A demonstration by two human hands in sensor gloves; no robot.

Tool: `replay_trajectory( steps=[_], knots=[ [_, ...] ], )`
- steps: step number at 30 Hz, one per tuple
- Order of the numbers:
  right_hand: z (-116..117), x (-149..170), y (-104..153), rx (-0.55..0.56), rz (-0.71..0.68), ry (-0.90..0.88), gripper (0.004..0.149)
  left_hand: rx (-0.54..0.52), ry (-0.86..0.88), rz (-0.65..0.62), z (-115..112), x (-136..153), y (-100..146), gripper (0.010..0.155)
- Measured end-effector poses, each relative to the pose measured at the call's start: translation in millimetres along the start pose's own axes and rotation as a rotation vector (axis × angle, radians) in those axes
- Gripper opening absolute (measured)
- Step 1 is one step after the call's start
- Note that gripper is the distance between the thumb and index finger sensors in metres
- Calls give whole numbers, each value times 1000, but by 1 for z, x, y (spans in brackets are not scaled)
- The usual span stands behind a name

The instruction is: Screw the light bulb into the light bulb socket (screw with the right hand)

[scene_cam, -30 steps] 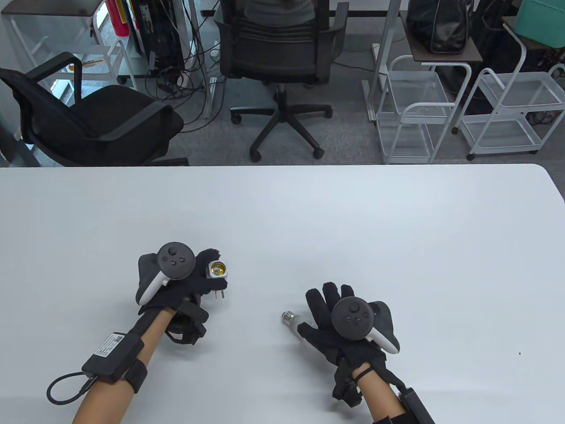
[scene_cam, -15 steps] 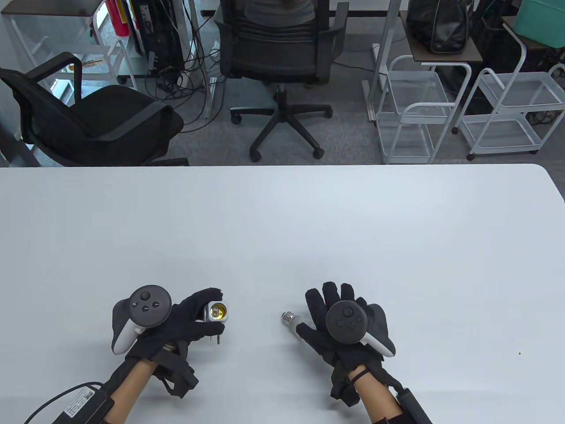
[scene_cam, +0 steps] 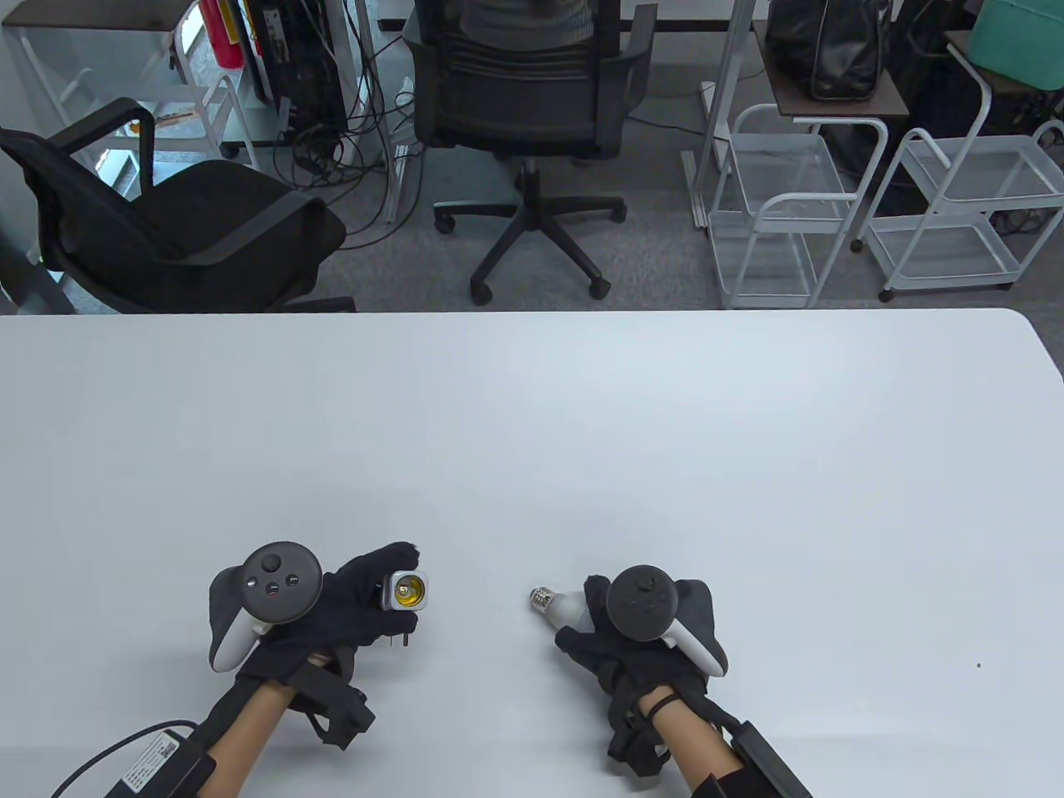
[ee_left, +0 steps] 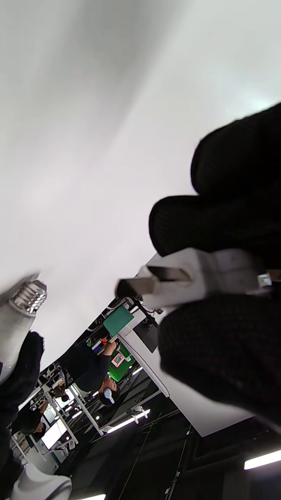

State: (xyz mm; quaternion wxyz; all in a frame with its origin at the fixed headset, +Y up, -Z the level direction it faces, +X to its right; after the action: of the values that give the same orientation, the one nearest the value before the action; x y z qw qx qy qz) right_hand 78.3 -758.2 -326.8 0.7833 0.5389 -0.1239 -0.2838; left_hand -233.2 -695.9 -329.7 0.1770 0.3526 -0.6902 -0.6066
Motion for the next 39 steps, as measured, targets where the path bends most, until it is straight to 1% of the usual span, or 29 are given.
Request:
replay_trajectory(
  steps=[3, 4, 7, 8, 11, 14, 16, 18, 20, 23, 26, 30, 35, 39],
  knots=[
    [-7, 4, 1, 29, 6, -94, 65, -8, -11, -3, 2, 0, 1, 74],
    [-13, 6, 4, 66, 15, -114, 66, -14, -13, -1, 3, 1, 1, 74],
    [-32, 1, 11, 201, -38, -161, 68, -27, -28, 14, 5, 5, 2, 75],
    [-36, -2, 12, 220, -62, -172, 67, -31, -22, 19, 5, 5, 1, 75],
    [-47, -21, 15, 271, -150, -208, 62, -28, -22, 24, 4, 4, 0, 76],
    [-52, -47, 14, 260, -217, -136, 61, -56, -94, 30, 4, 4, 2, 79],
    [-52, -64, 13, 270, -259, -106, 61, -73, -154, 35, 4, 4, 2, 78],
    [-49, -82, 13, 264, -325, -112, 60, -81, -211, 30, 3, 2, 2, 77],
    [-42, -96, 12, 229, -388, -150, 60, -96, -252, 26, 2, 0, 3, 77],
    [-28, -108, 16, 180, -493, -248, 61, -105, -314, 14, -1, -3, 4, 77],
    [-23, -115, 23, 183, -547, -246, 65, -111, -348, -5, -5, -8, 5, 77],
    [-22, -121, 32, 225, -588, -163, 67, -87, -348, -27, -13, -14, 5, 77],
    [-12, -125, 31, 189, -605, -151, 68, -68, -366, -52, -22, -21, 6, 77],
    [-8, -130, 33, 234, -611, -83, 71, -93, -406, -81, -27, -29, 9, 75]
  ],
)
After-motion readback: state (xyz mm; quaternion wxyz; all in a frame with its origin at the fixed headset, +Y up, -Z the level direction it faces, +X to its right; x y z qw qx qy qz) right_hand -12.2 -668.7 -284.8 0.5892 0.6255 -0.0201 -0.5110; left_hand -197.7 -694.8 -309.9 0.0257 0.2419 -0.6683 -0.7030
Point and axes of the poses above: the tracker on the back of each hand, its own x axis roughly to the little-finger side, its own y axis roughly from the fingertips to the wrist, z = x × y, the point moved 5 cm from there along -y, roughly from the wrist to the fingertips, and after that the axes turned 2 degrees about -x, right-handed, at the moved point
